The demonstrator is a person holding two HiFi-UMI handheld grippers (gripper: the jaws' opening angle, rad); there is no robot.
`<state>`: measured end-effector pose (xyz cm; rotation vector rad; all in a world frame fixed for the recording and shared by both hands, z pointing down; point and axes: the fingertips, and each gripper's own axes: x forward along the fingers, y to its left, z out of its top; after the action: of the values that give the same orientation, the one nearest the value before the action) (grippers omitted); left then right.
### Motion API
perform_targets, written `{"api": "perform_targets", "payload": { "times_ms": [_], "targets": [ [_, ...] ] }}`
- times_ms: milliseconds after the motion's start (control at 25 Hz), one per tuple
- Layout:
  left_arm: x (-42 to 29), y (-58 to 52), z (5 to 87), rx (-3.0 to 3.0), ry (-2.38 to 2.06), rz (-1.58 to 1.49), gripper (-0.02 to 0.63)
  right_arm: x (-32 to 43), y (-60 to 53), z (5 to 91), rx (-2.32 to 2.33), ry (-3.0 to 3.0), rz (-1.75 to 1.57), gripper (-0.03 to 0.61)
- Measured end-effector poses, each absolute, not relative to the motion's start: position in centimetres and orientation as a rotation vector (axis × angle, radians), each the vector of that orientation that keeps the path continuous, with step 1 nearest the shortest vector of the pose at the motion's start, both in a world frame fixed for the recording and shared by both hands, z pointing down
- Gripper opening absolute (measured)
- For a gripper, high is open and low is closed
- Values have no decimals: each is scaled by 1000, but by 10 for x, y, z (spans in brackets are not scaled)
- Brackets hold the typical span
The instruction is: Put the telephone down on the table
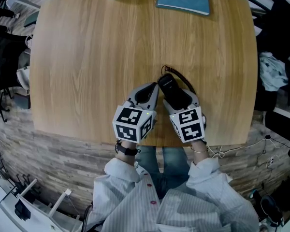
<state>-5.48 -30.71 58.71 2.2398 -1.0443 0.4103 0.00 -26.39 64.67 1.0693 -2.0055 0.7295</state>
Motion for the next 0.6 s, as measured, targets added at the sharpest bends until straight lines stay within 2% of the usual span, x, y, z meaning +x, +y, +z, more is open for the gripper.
{"api": "perform_targets", "payload": {
  "times_ms": [600],
  "targets": [
    [-53, -305, 550, 2279, -1076, 369, 9, 2, -263, 611, 1103, -2048, 713, 290]
  ]
}}
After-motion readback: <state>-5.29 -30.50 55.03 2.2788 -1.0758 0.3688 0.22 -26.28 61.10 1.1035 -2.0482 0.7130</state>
